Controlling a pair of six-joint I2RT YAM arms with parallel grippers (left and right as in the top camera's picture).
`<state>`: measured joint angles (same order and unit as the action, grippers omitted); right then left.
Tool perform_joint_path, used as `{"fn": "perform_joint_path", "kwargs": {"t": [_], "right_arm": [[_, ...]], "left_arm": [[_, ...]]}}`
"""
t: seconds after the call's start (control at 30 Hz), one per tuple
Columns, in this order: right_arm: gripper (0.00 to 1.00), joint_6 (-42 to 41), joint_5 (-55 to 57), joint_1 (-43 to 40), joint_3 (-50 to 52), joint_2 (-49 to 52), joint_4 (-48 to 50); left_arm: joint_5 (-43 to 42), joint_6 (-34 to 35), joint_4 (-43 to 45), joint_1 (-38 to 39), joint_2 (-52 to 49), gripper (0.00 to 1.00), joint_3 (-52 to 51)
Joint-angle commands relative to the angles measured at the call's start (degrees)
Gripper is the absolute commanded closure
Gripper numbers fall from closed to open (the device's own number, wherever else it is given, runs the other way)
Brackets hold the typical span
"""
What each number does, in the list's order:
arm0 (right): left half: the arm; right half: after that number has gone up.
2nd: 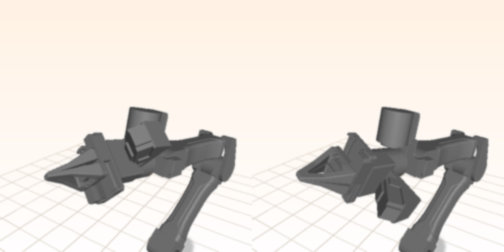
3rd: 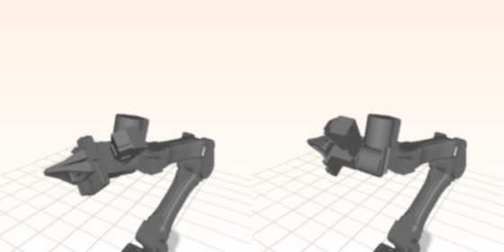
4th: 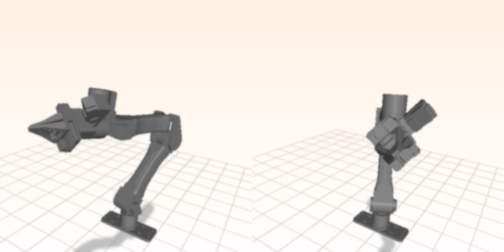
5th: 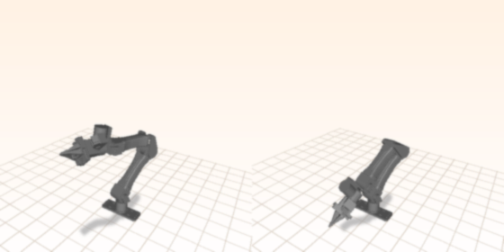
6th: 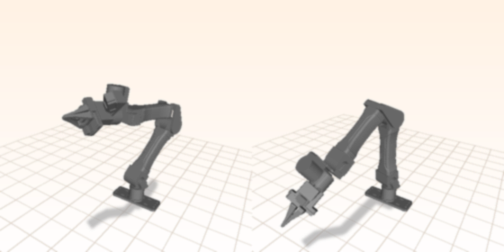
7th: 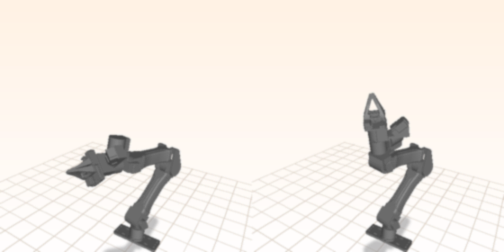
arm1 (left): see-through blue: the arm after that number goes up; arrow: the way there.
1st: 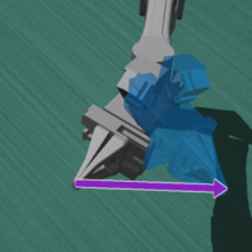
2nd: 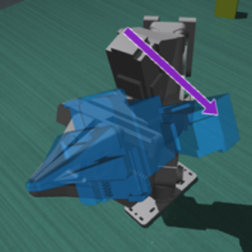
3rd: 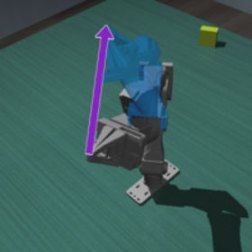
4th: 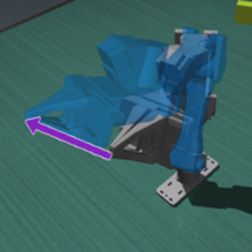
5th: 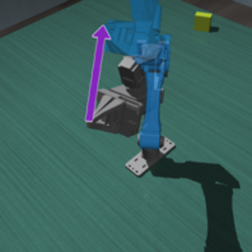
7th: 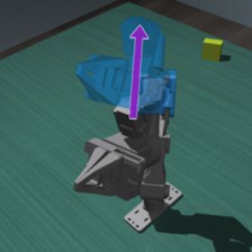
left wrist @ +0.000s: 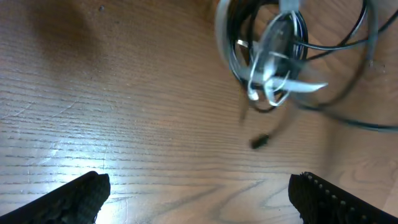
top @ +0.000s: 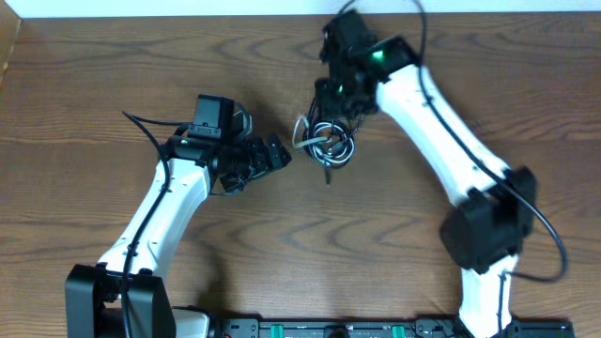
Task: Untangle cables
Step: 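Lift the black cable with the right gripper and pull it away upward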
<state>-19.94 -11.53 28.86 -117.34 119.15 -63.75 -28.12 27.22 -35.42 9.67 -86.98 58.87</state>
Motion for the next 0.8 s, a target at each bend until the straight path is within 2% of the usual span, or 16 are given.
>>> {"fn": "perform_joint_path", "kwargs": {"t": [0.0, 0.07, 0.13, 0.33, 0.53, 0.63, 0.77], "right_arm": [[0.99, -2.49, 8.09, 0.00, -4.48, -10.19, 1.46], [0.98, -5.31, 14.86, 0.07, -4.48, -13.14, 3.21], [0.99, -5.99, 16.74, 0.07, -4.48, -15.41, 4.55], [0.99, -6.34, 5.14, 0.11, -4.48, -18.01, 9.40], [0.99, -6.36, -1.68, -0.11, -4.50, -19.71, 19.80], [0.99, -5.62, -2.12, -0.11, -4.50, -21.57, 23.28], [0.99, -2.64, 0.11, 0.09, -4.46, -22.08, 20.70]], "left_arm": [[0.76, 0.35, -0.09, 0.13, -0.31, 0.02, 0.61], [0.76, 0.35, -0.07, 0.13, -0.31, 0.02, 0.61], [0.76, 0.35, -0.07, 0.13, -0.31, 0.02, 0.61], [0.76, 0.35, -0.07, 0.13, -0.31, 0.02, 0.61], [0.76, 0.35, -0.09, 0.13, -0.31, 0.02, 0.61], [0.76, 0.35, -0.09, 0.13, -0.31, 0.02, 0.61], [0.76, 0.35, -0.07, 0.13, -0.31, 0.02, 0.61]]}}
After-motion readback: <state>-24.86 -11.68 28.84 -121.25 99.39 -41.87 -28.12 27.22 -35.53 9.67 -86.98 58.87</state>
